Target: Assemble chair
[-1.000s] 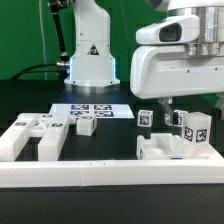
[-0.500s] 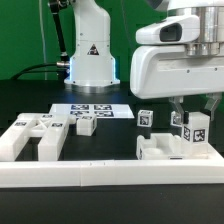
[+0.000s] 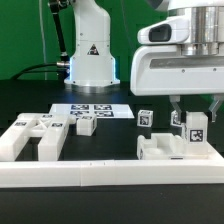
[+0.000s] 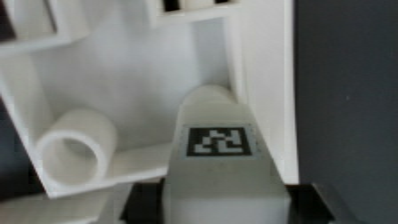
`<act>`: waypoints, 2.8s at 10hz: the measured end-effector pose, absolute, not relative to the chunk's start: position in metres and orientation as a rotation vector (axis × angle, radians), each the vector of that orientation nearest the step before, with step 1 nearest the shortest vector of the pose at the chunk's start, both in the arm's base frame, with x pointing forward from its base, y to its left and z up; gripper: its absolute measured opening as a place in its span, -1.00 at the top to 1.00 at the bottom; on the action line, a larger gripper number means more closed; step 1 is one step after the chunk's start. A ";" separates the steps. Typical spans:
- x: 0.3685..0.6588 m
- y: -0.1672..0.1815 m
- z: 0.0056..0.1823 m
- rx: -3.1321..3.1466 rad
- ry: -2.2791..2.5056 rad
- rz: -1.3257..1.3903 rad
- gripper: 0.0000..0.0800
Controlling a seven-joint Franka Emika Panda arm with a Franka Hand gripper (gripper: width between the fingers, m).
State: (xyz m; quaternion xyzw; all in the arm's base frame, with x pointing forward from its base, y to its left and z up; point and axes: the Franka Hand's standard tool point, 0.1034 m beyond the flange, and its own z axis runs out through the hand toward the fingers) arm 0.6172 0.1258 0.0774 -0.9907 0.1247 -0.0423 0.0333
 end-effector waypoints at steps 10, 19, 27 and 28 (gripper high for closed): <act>0.617 0.130 0.077 -2.581 1.572 -0.040 0.27; 0.617 0.131 0.076 -2.894 0.904 -0.088 -0.62; 0.619 0.124 0.076 -3.072 -0.198 -0.144 -0.62; 0.618 0.125 0.076 -3.077 -0.301 -0.148 -0.62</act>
Offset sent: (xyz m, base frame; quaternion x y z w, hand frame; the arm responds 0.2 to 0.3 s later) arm 0.0030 0.0022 -0.0062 0.0004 -0.0221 0.1756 0.9842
